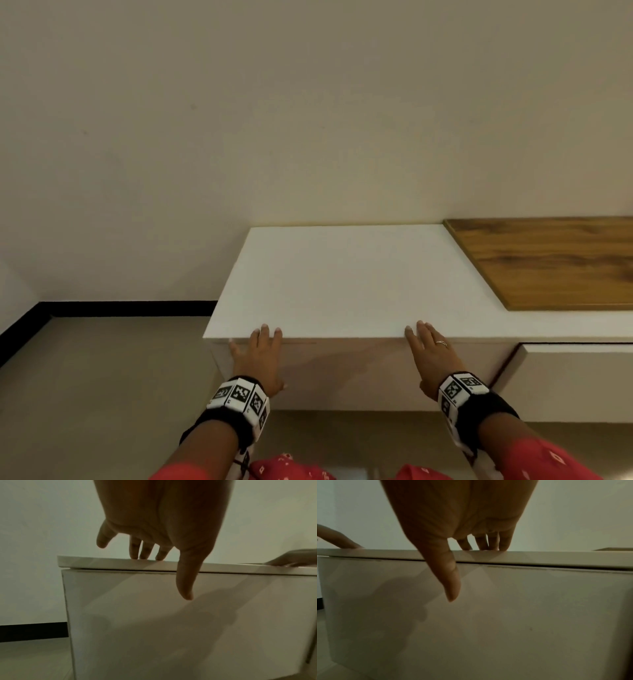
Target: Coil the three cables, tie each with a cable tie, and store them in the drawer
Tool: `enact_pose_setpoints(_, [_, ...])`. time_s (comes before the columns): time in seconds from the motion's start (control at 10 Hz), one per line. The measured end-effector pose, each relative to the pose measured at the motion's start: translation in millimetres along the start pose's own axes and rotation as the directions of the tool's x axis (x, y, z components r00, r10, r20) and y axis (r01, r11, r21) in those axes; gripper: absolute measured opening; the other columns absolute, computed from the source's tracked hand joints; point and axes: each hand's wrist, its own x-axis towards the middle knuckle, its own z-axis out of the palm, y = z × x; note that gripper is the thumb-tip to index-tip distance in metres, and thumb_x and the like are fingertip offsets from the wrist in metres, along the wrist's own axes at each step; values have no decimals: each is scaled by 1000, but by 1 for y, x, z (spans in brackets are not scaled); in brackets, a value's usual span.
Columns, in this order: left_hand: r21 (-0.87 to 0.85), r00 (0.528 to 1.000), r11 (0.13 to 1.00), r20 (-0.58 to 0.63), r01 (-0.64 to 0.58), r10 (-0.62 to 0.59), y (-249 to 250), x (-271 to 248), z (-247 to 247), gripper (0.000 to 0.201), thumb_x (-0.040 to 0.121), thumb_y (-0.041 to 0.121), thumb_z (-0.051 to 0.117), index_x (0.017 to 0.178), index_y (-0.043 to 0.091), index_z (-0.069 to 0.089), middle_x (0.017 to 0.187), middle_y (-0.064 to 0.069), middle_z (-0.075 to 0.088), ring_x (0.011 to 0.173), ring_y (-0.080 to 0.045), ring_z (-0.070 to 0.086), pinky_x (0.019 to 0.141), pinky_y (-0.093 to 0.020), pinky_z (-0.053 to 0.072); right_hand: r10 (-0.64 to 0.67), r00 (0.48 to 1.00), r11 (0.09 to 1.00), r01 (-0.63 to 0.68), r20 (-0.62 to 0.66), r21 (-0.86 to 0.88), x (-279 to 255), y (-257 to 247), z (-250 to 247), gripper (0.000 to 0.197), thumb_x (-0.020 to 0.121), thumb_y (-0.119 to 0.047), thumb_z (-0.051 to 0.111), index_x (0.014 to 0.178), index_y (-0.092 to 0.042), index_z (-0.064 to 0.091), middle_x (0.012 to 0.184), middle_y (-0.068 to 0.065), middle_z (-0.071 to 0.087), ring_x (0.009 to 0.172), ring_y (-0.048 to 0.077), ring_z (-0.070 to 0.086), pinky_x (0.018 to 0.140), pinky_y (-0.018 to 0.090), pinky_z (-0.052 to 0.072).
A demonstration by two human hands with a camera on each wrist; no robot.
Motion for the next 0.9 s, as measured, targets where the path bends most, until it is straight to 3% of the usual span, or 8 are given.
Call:
enact_pose_setpoints(0.2, [163, 977, 966, -37, -200, 209, -6, 4, -16, 84, 80, 47, 58, 139, 3, 17, 151, -22, 15, 140, -35, 15, 115, -49, 17, -37, 998, 999, 39, 57, -36, -5, -2, -9, 90, 81, -14, 60, 146, -5, -1, 155, 21, 1, 144, 35, 0, 118, 37, 15])
enact_pose_setpoints(0.3, [111, 961, 965, -115, -239, 251, -11, 14, 1, 86, 64, 62, 62, 119, -3, 49, 131, -28, 50, 124, -37, 47, 94, -49, 46, -81, 994, 997, 81, -67, -2, 10, 7, -2, 99, 42, -34, 82, 126, 3, 44, 124, 32, 53, 117, 37, 36, 92, 42, 51])
enact_pose_setpoints(0.4, [-24, 917, 946, -255, -324, 307, -20, 19, 26, 80, 62, 63, 50, 113, 0, 50, 123, -23, 58, 116, -34, 50, 90, -46, 47, -128, 975, 991, 135, -181, 27, 19, 12, 20, 93, 28, -28, 77, 112, 0, 46, 102, 31, 64, 98, 36, 41, 83, 43, 51])
enact_pose_setpoints(0.5, [-76, 894, 936, -332, -344, 302, -23, 27, 40, 79, 67, 59, 51, 119, 0, 45, 132, -21, 49, 124, -33, 39, 95, -47, 32, -142, 957, 988, 154, -254, 25, 21, 14, 35, 76, 50, -22, 52, 120, 5, 40, 112, 37, 57, 109, 44, 42, 107, 38, 24])
enact_pose_setpoints(0.6, [-110, 892, 931, -343, -348, 293, -18, 17, 44, 75, 74, 57, 47, 123, 0, 43, 136, -19, 43, 127, -33, 36, 101, -46, 27, -117, 960, 987, 140, -253, 73, 13, 12, 32, 75, 50, -18, 47, 122, 2, 40, 123, 32, 45, 113, 45, 40, 116, 24, 2])
enact_pose_setpoints(0.7, [-107, 892, 923, -319, -369, 320, -20, 12, 43, 77, 65, 51, 55, 124, 2, 44, 134, -20, 49, 127, -32, 38, 105, -45, 23, -99, 979, 989, 116, -179, 90, 15, 14, 23, 95, 33, -4, 68, 124, -2, 40, 124, 28, 42, 113, 42, 40, 116, 23, 1])
enact_pose_setpoints(0.8, [-63, 902, 918, -226, -391, 369, -24, 13, 44, 72, 71, 48, 50, 126, 2, 41, 138, -21, 41, 132, -34, 30, 108, -48, 17, -61, 998, 993, 64, -29, 96, 15, 11, 23, 109, 16, -14, 77, 118, 0, 42, 122, 27, 40, 112, 42, 39, 116, 24, -3])
enact_pose_setpoints(0.9, [-27, 910, 918, -146, -395, 387, -30, 18, 30, 76, 68, 47, 49, 128, 1, 37, 154, -20, 7, 143, -32, 3, 112, -45, 9, -59, 998, 997, 57, 27, 45, 14, 16, 17, 119, 10, -18, 79, 120, 2, 39, 122, 30, 45, 126, 46, 28, 120, 26, 0])
